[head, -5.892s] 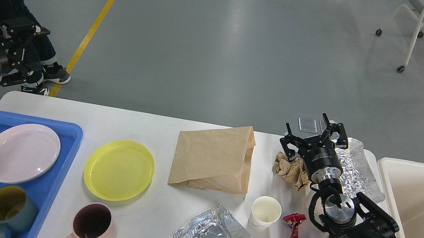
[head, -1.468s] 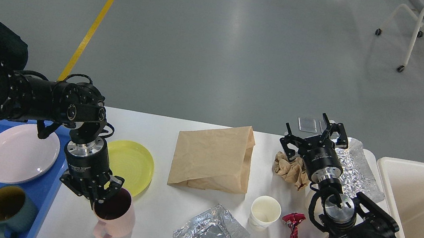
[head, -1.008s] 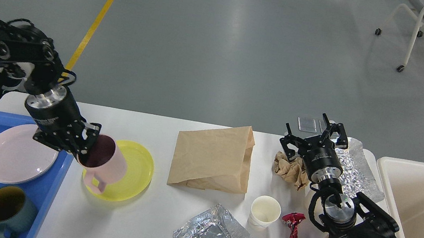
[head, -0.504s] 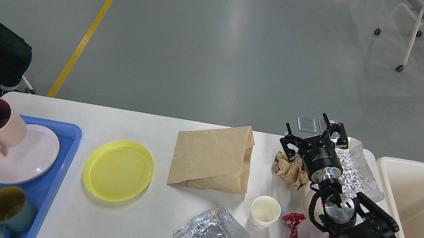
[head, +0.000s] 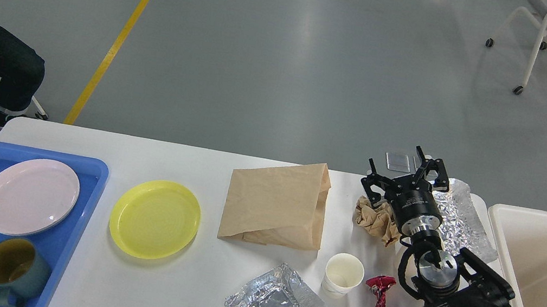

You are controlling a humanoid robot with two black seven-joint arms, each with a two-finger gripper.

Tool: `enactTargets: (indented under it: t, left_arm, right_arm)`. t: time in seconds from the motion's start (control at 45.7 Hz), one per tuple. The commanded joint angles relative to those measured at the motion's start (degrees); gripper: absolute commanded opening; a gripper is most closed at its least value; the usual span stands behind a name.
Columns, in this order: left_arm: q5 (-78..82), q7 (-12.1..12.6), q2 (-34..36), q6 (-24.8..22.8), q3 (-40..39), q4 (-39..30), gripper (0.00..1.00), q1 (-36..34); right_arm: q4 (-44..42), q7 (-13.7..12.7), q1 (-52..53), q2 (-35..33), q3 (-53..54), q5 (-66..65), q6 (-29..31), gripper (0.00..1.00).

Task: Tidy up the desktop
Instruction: 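Carry the pink mug onto the blue tray and lower it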

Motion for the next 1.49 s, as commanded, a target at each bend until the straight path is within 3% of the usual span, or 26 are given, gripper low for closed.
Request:
enactTargets:
  t: [0.0, 0.307, 0.767, 1.292, 1.468]
  left_arm:
    - [-0.1, -0.1, -0.5, 0.0, -0.5, 2.1, 0.00, 2.6]
    - [-0.1, 0.0, -3.5, 0.0, -9.8, 2.7, 0.01, 12.1]
    - [0.0, 0.0, -4.6, 0.0, -10.4, 3.5, 0.03, 15.2]
    - [0.0, -0.1, -7.2, 0.0, -10.8, 3.5, 0.21, 15.9]
    - [0.0, -0.2, -7.2, 0.0, -10.7, 3.4, 0.38, 15.9]
  right_arm:
    - [0.0, 0.0, 0.0, 0.0, 0.0, 0.0, 0.0, 1.00]
    - [0.0, 0.0, 0.0, 0.0, 0.0, 0.0, 0.0, 1.00]
    - [0.0, 0.0, 0.0, 0.0, 0.0, 0.0, 0.0, 1.00]
    - [0.0, 0.0, 0.0, 0.0, 0.0, 0.0, 0.0, 1.00]
    - [0.0, 0.0, 0.0, 0.0, 0.0, 0.0, 0.0, 1.00]
